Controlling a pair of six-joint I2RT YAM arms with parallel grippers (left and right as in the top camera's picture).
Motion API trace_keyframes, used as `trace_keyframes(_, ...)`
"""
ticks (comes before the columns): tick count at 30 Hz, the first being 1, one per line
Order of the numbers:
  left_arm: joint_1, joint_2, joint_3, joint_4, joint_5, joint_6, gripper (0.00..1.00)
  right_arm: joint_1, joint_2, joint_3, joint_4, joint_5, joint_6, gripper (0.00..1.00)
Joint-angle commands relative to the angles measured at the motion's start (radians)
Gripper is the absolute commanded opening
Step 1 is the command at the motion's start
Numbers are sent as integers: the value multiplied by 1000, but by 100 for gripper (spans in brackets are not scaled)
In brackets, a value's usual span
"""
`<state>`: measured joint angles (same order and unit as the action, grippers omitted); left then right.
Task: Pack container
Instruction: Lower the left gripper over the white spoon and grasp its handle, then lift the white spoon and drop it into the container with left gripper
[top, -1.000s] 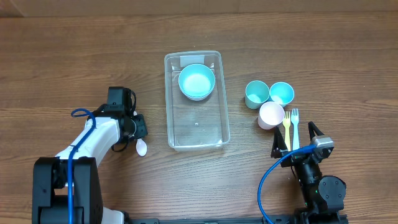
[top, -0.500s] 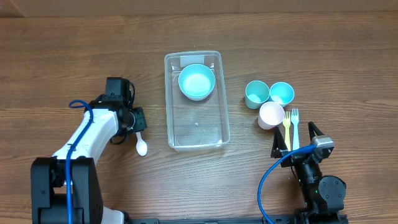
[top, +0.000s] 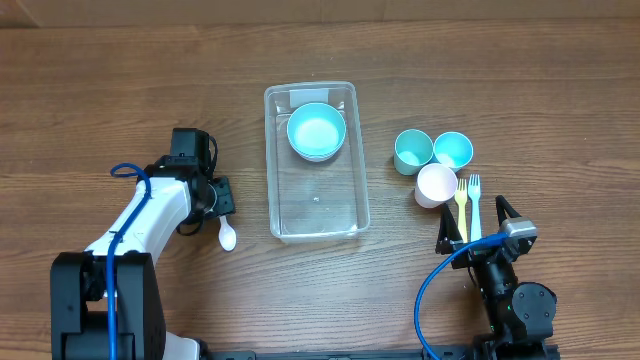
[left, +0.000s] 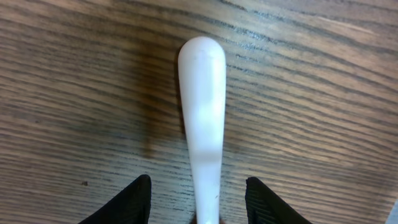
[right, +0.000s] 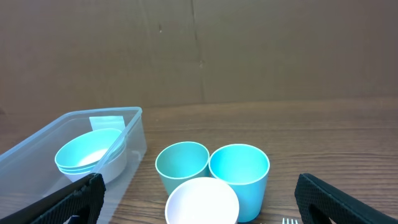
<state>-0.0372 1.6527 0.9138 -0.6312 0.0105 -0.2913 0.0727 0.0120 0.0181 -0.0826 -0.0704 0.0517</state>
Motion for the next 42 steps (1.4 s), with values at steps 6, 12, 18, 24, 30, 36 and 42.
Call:
trace_keyframes(6,-13,80,-11,24,-11,4,45,-3,-9,-10,6,9,-3,100)
trace_keyframes(12,-39,126,-11,54,-10,-1,36,-3,-9,-10,6,9,-3,100)
trace_keyframes(18,-42,124,1,27,-10,0,20,-3,-9,-10,5,9,-3,100)
trace_keyframes(24,-42,116,41,-25,-11,0,13,-3,-9,-10,6,9,-3,100)
trace_keyframes(30,-42,113,109,-84,-18,4,5,-3,-9,-10,6,9,-3,100)
trace_keyframes(36,-42,112,187,-151,-21,5,8,-3,-9,-10,5,9,-3,100)
trace_keyframes(42,-42,112,341,-264,-21,4,10,-3,-9,-10,6,9,-3,100)
